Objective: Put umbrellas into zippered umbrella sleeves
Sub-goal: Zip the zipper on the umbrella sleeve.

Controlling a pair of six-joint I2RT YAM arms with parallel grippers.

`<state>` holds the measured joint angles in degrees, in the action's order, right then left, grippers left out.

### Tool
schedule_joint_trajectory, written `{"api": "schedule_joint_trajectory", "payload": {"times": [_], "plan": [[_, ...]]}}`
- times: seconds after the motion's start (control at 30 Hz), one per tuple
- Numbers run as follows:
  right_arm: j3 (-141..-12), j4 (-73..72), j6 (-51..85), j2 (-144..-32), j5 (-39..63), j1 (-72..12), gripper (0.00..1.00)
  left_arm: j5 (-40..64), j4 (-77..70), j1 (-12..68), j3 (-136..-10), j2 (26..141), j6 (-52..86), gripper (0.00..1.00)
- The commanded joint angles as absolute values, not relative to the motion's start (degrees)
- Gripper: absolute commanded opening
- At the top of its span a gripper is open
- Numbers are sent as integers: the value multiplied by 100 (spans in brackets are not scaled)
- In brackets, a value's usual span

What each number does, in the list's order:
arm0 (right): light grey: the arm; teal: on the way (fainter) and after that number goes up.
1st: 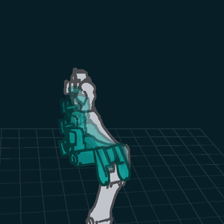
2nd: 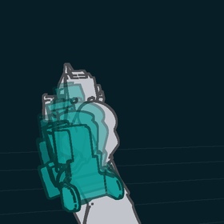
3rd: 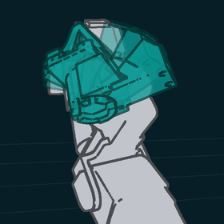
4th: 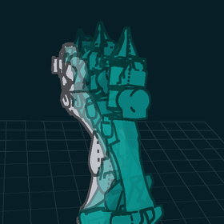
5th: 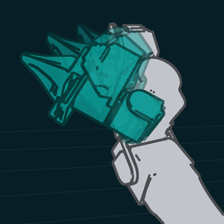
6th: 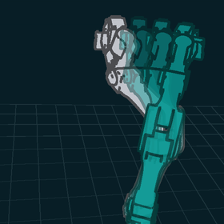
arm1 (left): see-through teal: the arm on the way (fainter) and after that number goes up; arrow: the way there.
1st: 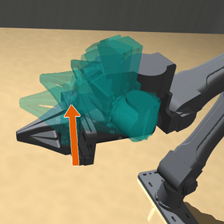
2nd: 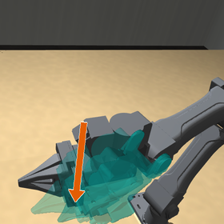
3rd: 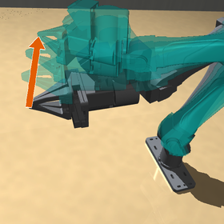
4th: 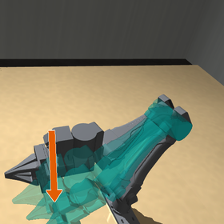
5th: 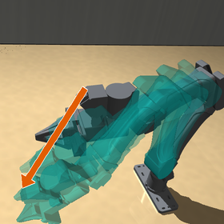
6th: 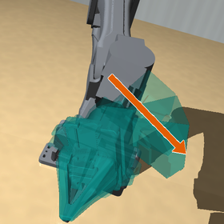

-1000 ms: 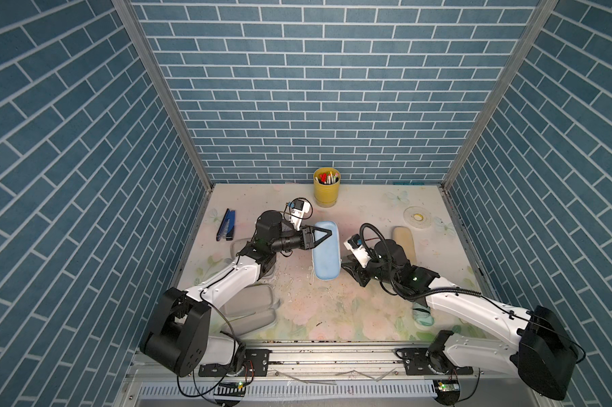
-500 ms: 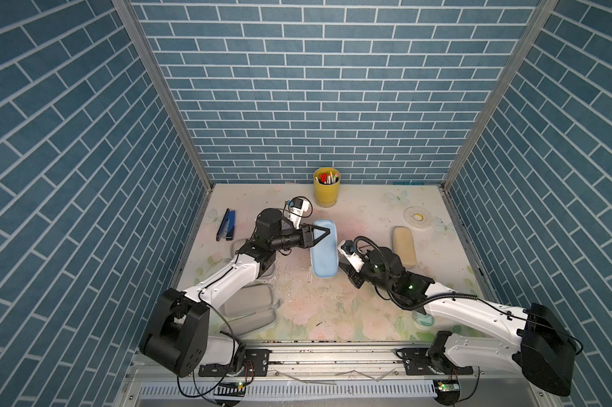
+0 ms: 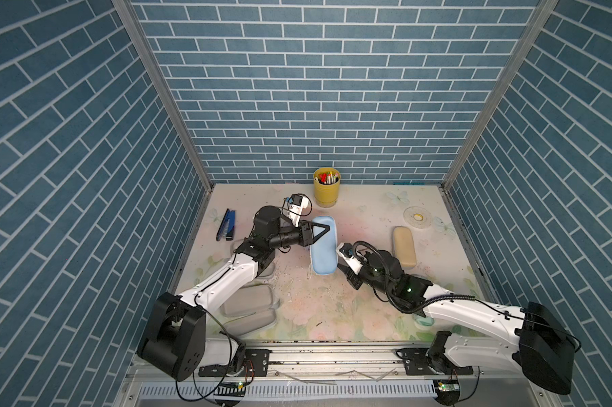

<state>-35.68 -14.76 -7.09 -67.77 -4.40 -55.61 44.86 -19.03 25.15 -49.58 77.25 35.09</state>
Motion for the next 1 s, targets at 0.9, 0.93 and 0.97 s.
{"api": "schedule_joint_trajectory", "payload": {"times": [0.9,0.93,0.97], "plan": [[-3784,-2586,-1312,-7019,-454,-5641,18,4645,-2349,2630,-5027,7764,3576,17],[-3776,-2568,-1347,-6998,-450,-5651,15,4649,-2347,2630,-5027,7768,3577,17],[-3765,-2526,-1396,-6966,-456,-5660,11,4641,-2345,2628,-5032,7768,3573,17]]}}
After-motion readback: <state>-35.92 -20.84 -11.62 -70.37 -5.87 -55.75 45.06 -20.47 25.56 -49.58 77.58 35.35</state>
